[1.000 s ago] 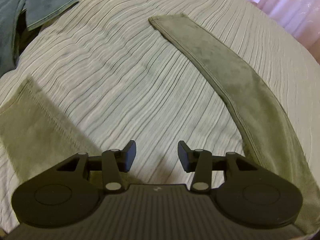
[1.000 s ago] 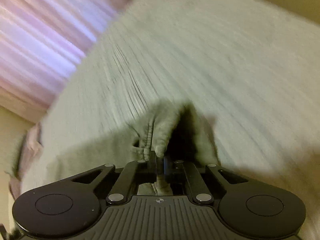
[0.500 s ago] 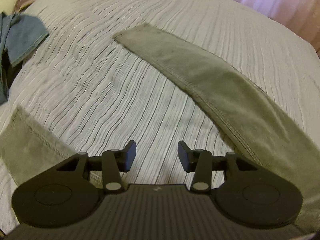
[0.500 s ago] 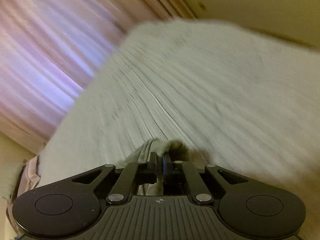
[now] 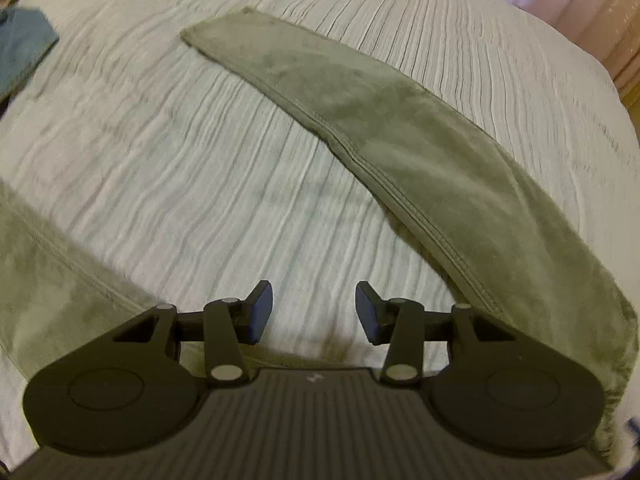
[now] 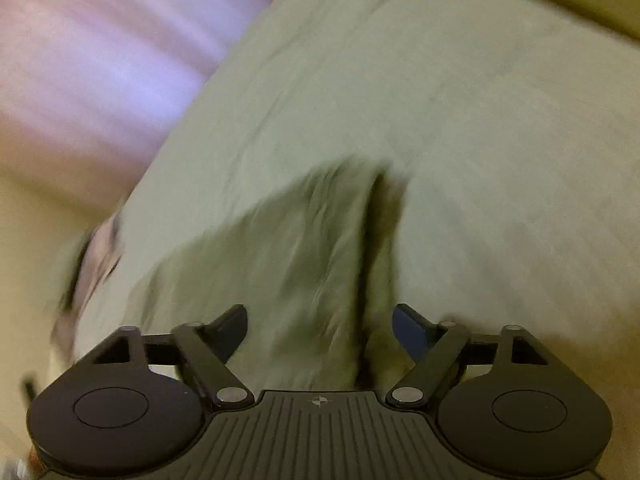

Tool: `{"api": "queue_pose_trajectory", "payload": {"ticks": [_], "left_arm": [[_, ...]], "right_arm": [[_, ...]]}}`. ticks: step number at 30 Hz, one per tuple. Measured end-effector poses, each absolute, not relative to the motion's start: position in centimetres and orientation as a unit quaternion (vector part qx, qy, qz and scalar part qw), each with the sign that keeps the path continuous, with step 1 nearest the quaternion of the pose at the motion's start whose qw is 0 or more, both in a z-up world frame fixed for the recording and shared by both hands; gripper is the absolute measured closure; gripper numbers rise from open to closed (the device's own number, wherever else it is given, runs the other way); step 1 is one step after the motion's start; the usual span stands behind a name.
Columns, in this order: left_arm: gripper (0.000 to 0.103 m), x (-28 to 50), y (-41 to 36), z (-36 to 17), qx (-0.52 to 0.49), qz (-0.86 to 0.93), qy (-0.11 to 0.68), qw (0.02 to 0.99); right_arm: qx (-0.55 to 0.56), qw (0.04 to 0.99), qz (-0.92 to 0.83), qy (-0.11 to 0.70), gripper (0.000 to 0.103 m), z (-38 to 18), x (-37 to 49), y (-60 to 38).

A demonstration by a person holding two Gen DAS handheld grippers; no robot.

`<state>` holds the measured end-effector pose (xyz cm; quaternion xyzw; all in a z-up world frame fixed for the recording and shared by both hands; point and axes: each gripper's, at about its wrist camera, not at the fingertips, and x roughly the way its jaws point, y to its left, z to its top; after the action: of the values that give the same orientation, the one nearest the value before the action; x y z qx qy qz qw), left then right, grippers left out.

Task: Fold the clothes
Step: 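Grasp the waistband with the right gripper and drag it to flatten the trousers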

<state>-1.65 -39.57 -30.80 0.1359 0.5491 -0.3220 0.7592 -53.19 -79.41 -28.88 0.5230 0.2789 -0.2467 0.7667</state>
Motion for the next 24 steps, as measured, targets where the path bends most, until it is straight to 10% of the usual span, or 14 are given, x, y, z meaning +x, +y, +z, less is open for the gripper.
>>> {"api": "queue_pose_trajectory", "payload": {"ticks": [2,14,16,24], "left_arm": [[0.062,-2.1,-39.4,-30.6,0.132,-0.323,0.551,0.758],[0.062,-3.3,-38.0,-29.7,0.13,-0.314,0.546,0.766],[0.062,-3.7,-37.9,-29.5,0.132,-0.316,0.544,0.766],[0.062,-4.3,-37.9,-28.7,0.132,-0.322,0.533,0.771]], "right_arm": [[0.546,0.755,-0.217,0.292,0.053,-30.1,-53.1,-78.3],[0.615,0.71,-0.153,0.305,0.054,-36.8,-50.1,-80.7],[0.595,0.721,-0.146,0.323,0.081,-36.3,-48.3,-80.2],[0.508,0.799,-0.197,0.254,0.093,-29.1,-48.8,-80.3]]}}
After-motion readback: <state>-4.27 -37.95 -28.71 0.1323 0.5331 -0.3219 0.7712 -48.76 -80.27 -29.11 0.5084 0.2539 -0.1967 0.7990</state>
